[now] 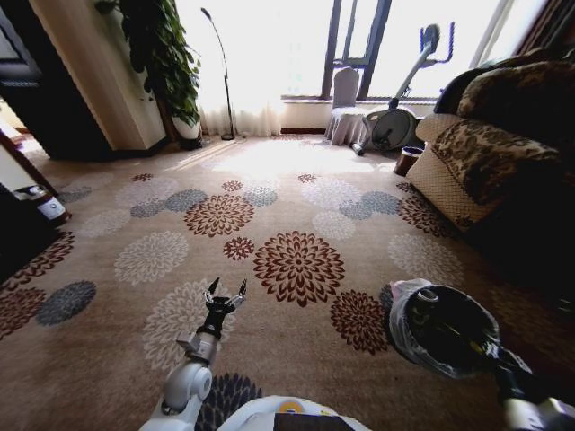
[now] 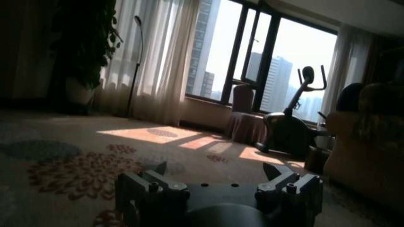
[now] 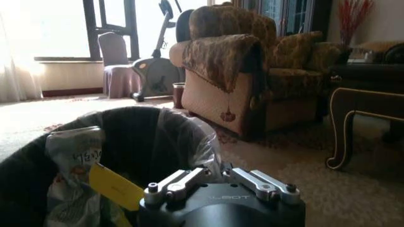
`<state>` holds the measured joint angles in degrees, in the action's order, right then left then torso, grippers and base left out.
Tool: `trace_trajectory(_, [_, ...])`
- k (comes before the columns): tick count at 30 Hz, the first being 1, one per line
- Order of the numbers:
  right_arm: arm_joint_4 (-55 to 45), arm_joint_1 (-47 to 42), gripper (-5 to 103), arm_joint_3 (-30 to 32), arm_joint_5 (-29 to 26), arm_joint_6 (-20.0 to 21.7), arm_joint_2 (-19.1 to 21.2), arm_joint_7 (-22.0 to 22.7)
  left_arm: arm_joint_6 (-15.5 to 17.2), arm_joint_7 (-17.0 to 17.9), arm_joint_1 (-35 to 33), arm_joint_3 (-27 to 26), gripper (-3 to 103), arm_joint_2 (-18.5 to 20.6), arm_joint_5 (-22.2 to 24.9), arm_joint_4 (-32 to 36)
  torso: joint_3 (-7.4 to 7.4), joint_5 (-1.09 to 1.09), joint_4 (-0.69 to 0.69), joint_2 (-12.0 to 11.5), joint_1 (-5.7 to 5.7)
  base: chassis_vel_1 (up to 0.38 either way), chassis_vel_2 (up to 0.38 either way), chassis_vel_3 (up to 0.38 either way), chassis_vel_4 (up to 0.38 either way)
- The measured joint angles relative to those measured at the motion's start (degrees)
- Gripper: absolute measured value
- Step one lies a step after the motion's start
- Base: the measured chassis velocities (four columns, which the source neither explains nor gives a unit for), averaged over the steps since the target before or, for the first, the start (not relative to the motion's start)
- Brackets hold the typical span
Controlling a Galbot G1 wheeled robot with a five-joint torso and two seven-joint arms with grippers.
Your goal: Pick up the trash from the ground and place it into the trash bin.
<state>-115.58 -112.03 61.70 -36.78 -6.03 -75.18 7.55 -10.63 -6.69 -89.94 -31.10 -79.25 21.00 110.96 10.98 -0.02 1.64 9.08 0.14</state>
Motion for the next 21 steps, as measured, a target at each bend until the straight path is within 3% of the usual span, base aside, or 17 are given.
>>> trace_trajectory(10, [0.01, -0.49, 3, 0.06, -0.23, -0.09, -3.96, 1.59, 0.00, -0.01, 0.26, -0.04, 100, -0.25, -0.01, -0.48, 0.00, 0.03, 0.01, 0.00, 0.00, -0.044, -0.038, 0.040, 0.031])
trace_trajectory(21, [0.62, -0.63, 3, -1.53, -0.16, -1.06, -4.94, 2.04, -0.07, -0.02, -0.42, -0.34, 100, -1.65, -1.08, -0.22, 0.01, 0.03, 0.00, 0.00, 0.00, -0.234, -0.241, 0.230, 0.229])
